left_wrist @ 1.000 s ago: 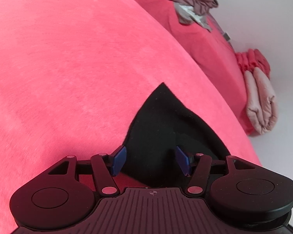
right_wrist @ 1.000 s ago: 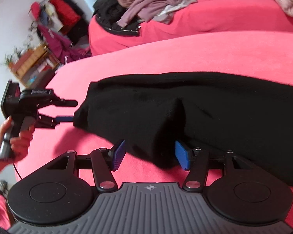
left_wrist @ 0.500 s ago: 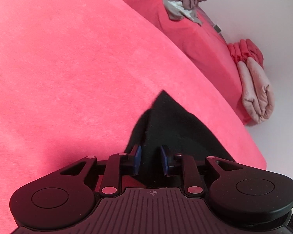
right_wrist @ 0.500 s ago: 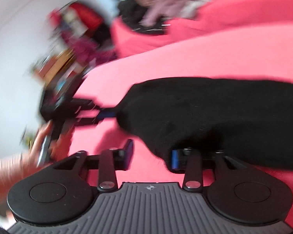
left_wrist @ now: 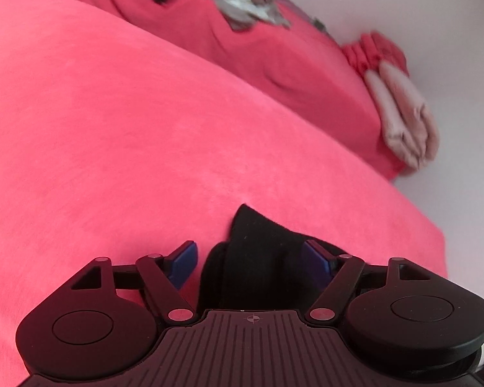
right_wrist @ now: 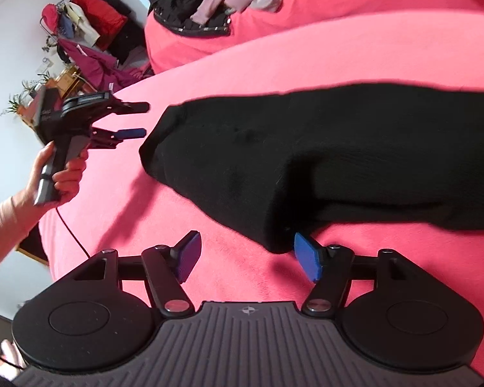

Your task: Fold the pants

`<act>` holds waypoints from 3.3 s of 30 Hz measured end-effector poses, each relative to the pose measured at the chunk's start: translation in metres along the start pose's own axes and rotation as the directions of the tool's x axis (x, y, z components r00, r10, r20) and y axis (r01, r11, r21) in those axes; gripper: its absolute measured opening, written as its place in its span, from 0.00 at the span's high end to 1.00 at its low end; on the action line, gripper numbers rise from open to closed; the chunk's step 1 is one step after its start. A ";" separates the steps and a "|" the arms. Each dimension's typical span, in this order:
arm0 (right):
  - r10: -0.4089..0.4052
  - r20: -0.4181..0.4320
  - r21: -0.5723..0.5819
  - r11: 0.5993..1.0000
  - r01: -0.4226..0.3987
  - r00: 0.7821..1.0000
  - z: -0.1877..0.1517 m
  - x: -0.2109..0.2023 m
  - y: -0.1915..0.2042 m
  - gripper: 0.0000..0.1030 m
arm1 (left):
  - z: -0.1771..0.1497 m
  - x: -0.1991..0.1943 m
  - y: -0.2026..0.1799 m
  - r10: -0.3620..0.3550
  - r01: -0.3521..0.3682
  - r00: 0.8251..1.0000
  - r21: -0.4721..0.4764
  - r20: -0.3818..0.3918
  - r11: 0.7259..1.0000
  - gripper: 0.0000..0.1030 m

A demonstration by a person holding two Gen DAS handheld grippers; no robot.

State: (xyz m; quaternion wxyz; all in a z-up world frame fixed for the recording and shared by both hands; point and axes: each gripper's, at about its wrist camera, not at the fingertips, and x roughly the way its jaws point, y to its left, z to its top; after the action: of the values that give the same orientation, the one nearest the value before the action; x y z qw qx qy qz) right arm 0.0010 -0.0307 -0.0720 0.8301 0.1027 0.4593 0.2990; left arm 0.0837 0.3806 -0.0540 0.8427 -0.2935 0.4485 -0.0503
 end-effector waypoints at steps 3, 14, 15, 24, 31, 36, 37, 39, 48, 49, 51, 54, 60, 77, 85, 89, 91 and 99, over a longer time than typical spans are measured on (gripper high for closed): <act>-0.050 0.075 -0.070 0.996 0.056 0.996 0.014 -0.018 0.009 0.33 | 0.003 0.022 -0.005 0.019 -0.019 0.999 0.021 -0.035 1.000 0.00; -0.357 0.186 -0.082 0.923 0.377 0.915 0.052 0.015 -0.008 0.27 | -0.034 0.003 0.016 0.128 -0.127 0.992 -0.083 0.002 0.988 0.30; -0.357 0.176 -0.082 0.923 0.375 0.917 0.051 0.019 -0.010 0.27 | -0.037 -0.002 0.021 0.136 -0.136 0.991 -0.089 0.003 0.987 0.30; -0.335 0.143 -0.105 0.930 0.351 0.931 0.065 0.052 -0.008 0.29 | -0.026 -0.037 0.009 0.115 -0.110 0.989 -0.058 0.089 0.992 0.16; -0.256 0.133 -0.168 0.946 0.277 0.957 0.060 0.054 0.011 0.35 | -0.009 0.014 -0.058 -0.050 0.045 0.998 0.120 0.035 0.992 0.00; -0.287 0.007 -0.186 0.941 0.284 0.958 0.036 0.063 0.004 0.34 | -0.028 0.060 -0.044 0.010 -0.010 1.000 0.136 -0.006 0.991 0.07; -0.273 0.023 -0.193 0.943 0.272 0.962 0.031 0.058 0.001 0.34 | -0.029 0.058 -0.035 0.003 -0.003 1.000 0.105 -0.002 0.994 0.19; -0.295 0.048 -0.143 0.943 0.299 0.954 0.031 0.043 -0.007 0.34 | -0.030 0.054 -0.013 -0.033 0.033 0.999 -0.028 -0.017 0.999 0.34; -0.268 0.092 -0.140 0.950 0.279 0.959 0.063 0.050 -0.014 0.38 | -0.034 0.043 -0.009 -0.036 0.035 0.999 -0.055 -0.027 0.998 0.33; -0.360 0.102 -0.113 0.922 0.370 0.927 0.068 0.060 -0.023 0.51 | -0.034 0.042 -0.009 -0.033 0.031 0.999 -0.061 -0.028 0.998 0.33; -0.434 0.117 0.070 0.901 0.429 0.893 0.086 0.056 -0.045 0.73 | -0.031 0.037 -0.009 -0.021 0.018 0.999 -0.081 -0.039 0.997 0.30; -0.428 0.274 0.095 0.903 0.418 0.861 0.089 0.022 -0.034 0.38 | -0.029 0.018 -0.031 0.027 -0.027 1.000 -0.010 0.002 1.000 0.00; -0.253 0.149 -0.198 0.939 0.280 0.956 0.040 0.026 0.020 0.39 | -0.032 0.027 -0.069 0.047 -0.050 0.999 0.139 0.028 0.989 0.00; -0.491 0.229 0.013 0.865 0.502 0.840 0.005 -0.084 -0.065 0.33 | -0.067 0.042 -0.156 0.135 -0.127 0.991 0.350 0.001 0.928 0.00; -0.512 0.153 -0.034 0.852 0.522 0.845 0.002 -0.103 -0.147 0.15 | -0.109 0.112 -0.201 0.283 -0.238 0.959 0.487 -0.022 0.841 0.00; -0.627 0.213 0.292 0.772 0.564 0.749 -0.022 -0.190 -0.199 0.14 | -0.109 0.105 -0.212 0.354 -0.301 0.935 0.471 -0.027 0.829 0.00; -0.614 0.276 0.489 0.752 0.442 0.739 -0.038 -0.235 -0.223 0.14 | -0.108 0.100 -0.221 0.349 -0.306 0.937 0.439 -0.017 0.845 0.00; -0.778 0.277 0.591 0.600 0.538 0.564 -0.017 -0.263 -0.277 0.27 | -0.113 0.105 -0.271 0.333 -0.303 0.943 0.460 0.016 0.835 0.00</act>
State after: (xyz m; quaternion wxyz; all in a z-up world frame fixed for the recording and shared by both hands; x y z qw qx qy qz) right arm -0.0066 -0.4098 -0.0207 0.9226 0.1782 0.2806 -0.1955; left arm 0.1055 0.0701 -0.0324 0.8693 -0.0071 0.4936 -0.0228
